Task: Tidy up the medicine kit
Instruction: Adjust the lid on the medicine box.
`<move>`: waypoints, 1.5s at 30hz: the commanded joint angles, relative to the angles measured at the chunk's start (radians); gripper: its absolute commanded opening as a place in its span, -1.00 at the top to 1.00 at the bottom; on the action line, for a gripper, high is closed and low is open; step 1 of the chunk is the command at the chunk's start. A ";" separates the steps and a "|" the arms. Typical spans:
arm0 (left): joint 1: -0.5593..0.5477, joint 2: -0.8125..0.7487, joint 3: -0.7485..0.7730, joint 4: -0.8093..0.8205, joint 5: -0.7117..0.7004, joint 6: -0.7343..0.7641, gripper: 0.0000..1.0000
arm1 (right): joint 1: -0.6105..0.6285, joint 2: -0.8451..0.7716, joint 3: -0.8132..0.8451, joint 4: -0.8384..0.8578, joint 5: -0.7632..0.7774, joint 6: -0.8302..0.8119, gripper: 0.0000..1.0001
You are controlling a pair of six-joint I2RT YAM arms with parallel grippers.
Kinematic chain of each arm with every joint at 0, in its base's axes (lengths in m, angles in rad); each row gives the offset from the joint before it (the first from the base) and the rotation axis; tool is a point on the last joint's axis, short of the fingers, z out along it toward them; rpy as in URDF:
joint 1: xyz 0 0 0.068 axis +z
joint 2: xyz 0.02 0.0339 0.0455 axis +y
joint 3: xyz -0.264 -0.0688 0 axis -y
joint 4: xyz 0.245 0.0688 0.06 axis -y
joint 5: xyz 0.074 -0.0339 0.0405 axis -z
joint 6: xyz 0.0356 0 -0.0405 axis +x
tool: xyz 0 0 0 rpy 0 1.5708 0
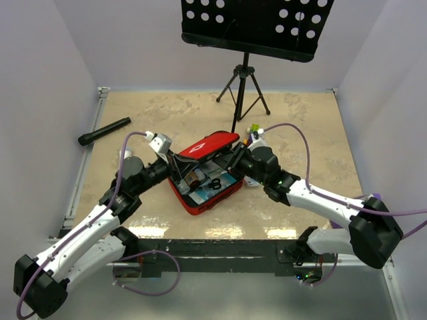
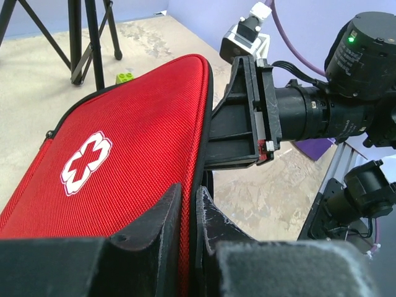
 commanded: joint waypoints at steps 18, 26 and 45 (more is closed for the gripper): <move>-0.004 0.016 -0.032 0.019 -0.024 -0.018 1.00 | 0.008 0.161 0.062 0.259 -0.065 0.146 -0.15; -0.004 -0.022 -0.025 0.019 -0.108 -0.029 1.00 | 0.018 0.154 0.016 0.193 -0.048 0.087 -0.11; -0.002 -0.053 -0.020 0.016 -0.185 -0.031 1.00 | 0.018 0.108 -0.105 0.159 -0.042 0.068 -0.12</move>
